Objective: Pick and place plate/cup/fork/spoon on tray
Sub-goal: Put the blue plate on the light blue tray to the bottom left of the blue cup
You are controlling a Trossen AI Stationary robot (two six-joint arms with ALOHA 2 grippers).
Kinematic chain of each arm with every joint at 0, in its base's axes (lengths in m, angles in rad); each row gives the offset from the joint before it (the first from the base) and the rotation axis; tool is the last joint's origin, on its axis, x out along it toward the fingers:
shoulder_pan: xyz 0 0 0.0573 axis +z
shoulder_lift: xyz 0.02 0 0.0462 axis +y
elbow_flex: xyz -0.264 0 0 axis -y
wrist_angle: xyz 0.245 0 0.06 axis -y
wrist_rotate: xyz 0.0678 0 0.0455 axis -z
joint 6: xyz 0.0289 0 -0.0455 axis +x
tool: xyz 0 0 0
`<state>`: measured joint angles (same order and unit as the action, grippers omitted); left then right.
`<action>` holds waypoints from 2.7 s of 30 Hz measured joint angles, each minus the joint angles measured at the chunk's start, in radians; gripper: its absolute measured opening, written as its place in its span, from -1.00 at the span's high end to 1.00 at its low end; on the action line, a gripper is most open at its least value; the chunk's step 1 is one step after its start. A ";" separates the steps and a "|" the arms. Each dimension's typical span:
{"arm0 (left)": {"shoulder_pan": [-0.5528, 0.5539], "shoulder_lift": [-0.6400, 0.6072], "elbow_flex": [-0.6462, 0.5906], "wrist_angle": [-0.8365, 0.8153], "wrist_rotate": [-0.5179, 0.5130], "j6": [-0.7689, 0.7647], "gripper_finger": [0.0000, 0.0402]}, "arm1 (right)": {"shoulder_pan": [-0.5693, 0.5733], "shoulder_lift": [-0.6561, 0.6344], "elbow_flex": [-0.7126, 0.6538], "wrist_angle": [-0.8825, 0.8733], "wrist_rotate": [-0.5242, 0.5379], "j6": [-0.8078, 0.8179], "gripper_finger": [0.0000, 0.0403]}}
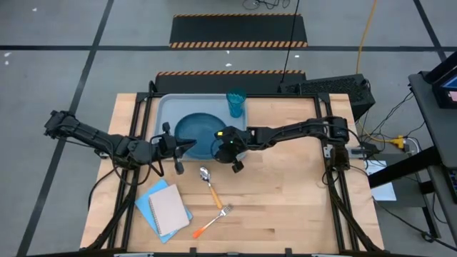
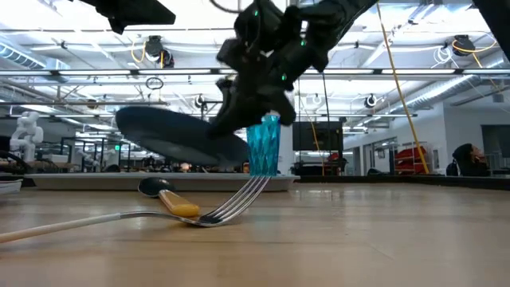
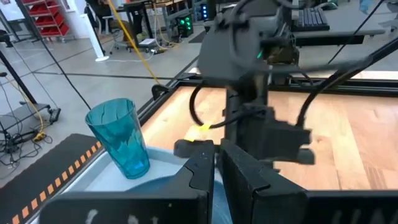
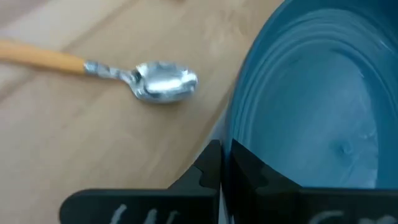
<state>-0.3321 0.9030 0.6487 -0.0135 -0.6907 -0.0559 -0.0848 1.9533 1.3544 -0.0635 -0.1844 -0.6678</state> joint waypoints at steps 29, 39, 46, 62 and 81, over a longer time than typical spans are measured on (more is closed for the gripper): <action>0.014 0.000 0.000 0.017 0.000 0.051 0.84 | -0.047 0.025 0.000 -0.015 0.134 0.010 0.73; 0.014 0.000 0.000 0.018 0.001 0.052 0.84 | 0.015 -0.166 0.000 -0.292 0.289 0.124 0.73; 0.045 0.000 0.000 -0.038 0.000 0.036 0.84 | 0.068 -0.388 -0.090 -0.487 0.289 0.333 0.73; 0.144 0.305 0.121 -0.313 0.308 -0.145 0.84 | 0.159 -0.831 -0.544 -0.383 0.424 0.394 0.73; 0.193 0.335 0.054 -0.848 0.324 -0.616 0.84 | 0.159 -0.926 -0.545 -0.360 0.450 0.394 0.73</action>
<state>-0.1389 1.2381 0.7029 -0.8613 -0.3669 -0.6718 0.0742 1.0275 0.8097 -0.4234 0.2653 -0.2737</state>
